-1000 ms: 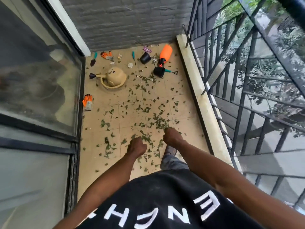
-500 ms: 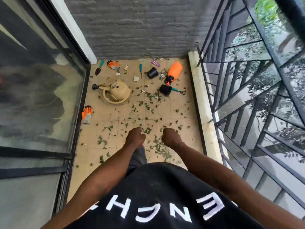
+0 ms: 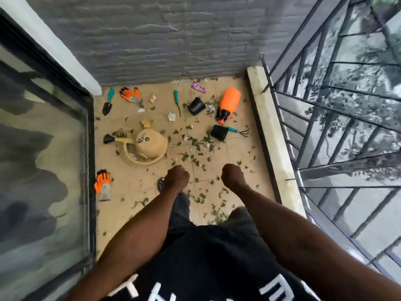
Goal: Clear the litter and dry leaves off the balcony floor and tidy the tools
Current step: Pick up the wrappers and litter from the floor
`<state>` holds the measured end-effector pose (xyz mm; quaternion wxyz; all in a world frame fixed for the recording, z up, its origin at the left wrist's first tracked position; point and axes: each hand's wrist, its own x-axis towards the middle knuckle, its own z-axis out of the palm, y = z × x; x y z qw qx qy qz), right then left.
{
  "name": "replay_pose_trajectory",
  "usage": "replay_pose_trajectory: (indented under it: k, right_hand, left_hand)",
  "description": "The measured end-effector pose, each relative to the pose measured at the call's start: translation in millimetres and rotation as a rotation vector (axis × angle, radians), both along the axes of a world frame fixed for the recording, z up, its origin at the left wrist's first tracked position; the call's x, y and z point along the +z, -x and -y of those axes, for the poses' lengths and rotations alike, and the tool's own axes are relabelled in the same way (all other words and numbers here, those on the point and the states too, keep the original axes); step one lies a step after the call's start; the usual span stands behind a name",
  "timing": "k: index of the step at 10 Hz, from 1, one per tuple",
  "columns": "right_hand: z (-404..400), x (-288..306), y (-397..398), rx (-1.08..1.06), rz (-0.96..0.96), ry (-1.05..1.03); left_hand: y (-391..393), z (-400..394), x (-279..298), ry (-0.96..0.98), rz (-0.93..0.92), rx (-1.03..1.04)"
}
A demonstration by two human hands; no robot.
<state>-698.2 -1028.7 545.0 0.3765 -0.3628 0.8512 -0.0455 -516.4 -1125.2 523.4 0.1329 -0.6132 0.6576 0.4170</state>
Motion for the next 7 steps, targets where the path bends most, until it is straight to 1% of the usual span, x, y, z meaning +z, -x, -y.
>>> replay_pose_trajectory:
  k: [1, 2, 3, 4, 5, 6, 7]
  right_hand:
    - [52, -13, 11, -0.025, 0.0, -0.018]
    - [88, -35, 32, -0.02, 0.013, -0.069]
    - [114, -75, 62, 0.003, 0.032, -0.128]
    - [141, -136, 94, 0.15, 0.042, -0.212]
    - [169, -210, 134, 0.072, 0.129, -0.329]
    - [177, -318, 165, 0.112, 0.082, -0.32]
    - [172, -431, 179, 0.236, 0.058, -0.296]
  left_hand:
    - [8, 50, -16, -0.04, 0.047, -0.035]
    - [27, 83, -42, -0.097, 0.048, -0.001]
    - [55, 103, -80, -0.134, 0.009, 0.079]
    - [90, 118, -142, -0.14, -0.018, 0.185]
    - [125, 117, -217, -0.138, 0.0, 0.285]
    - [166, 104, -318, -0.178, -0.003, 0.337]
    - [194, 89, -428, -0.197, 0.037, 0.414]
